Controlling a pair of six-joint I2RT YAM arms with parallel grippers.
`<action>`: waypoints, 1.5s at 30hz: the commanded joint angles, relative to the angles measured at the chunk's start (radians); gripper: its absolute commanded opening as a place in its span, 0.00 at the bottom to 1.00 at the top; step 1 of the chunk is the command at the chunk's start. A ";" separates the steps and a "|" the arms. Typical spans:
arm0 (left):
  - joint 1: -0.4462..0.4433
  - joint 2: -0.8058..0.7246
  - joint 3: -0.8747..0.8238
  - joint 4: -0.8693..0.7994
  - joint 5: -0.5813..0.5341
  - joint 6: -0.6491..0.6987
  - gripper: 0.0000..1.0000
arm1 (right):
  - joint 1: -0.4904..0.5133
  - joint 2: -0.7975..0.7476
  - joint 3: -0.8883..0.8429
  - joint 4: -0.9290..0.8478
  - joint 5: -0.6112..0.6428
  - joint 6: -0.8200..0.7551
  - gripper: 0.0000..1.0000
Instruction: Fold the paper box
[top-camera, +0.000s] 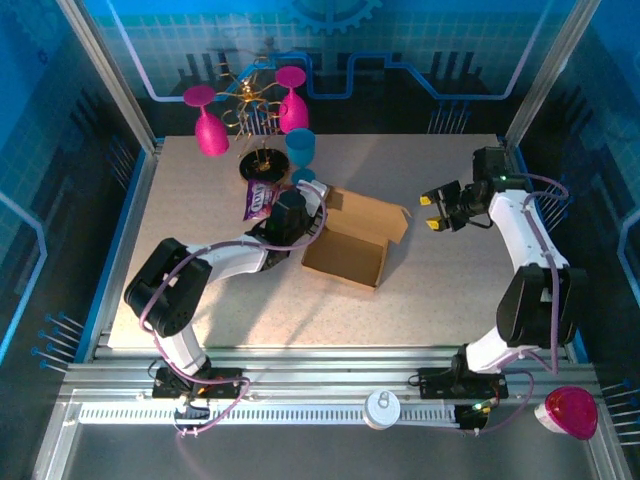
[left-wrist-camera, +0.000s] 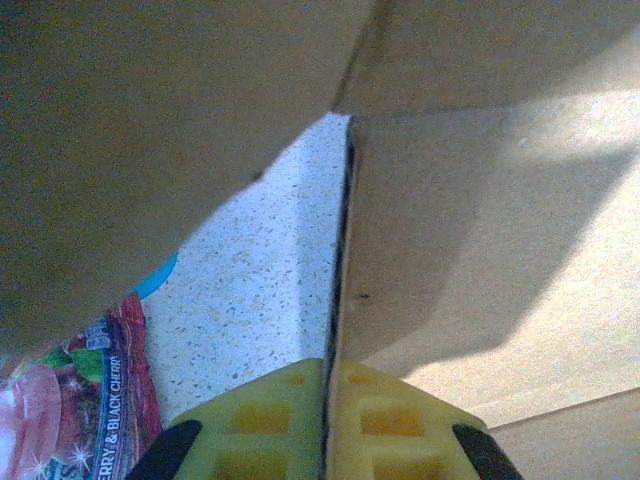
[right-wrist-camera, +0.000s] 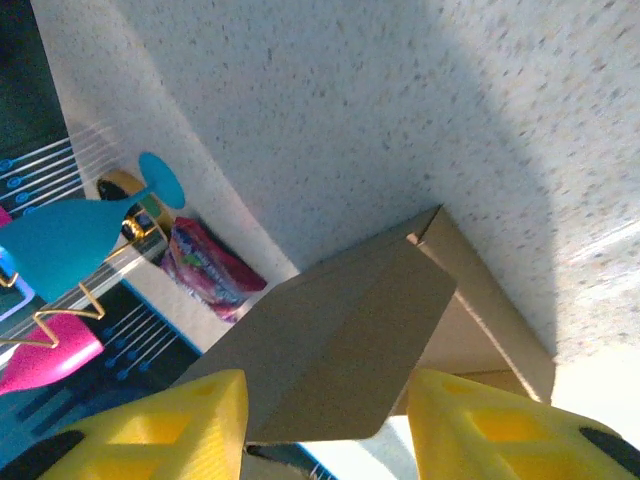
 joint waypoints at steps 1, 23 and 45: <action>-0.008 -0.034 -0.019 0.064 -0.023 -0.033 0.00 | 0.003 0.030 -0.047 0.101 -0.148 0.137 0.47; -0.008 0.005 -0.014 0.083 -0.024 -0.106 0.00 | 0.076 0.054 -0.260 0.444 -0.267 0.422 0.51; -0.008 0.021 -0.003 0.097 -0.011 -0.153 0.00 | 0.127 0.095 -0.279 0.592 -0.269 0.541 0.36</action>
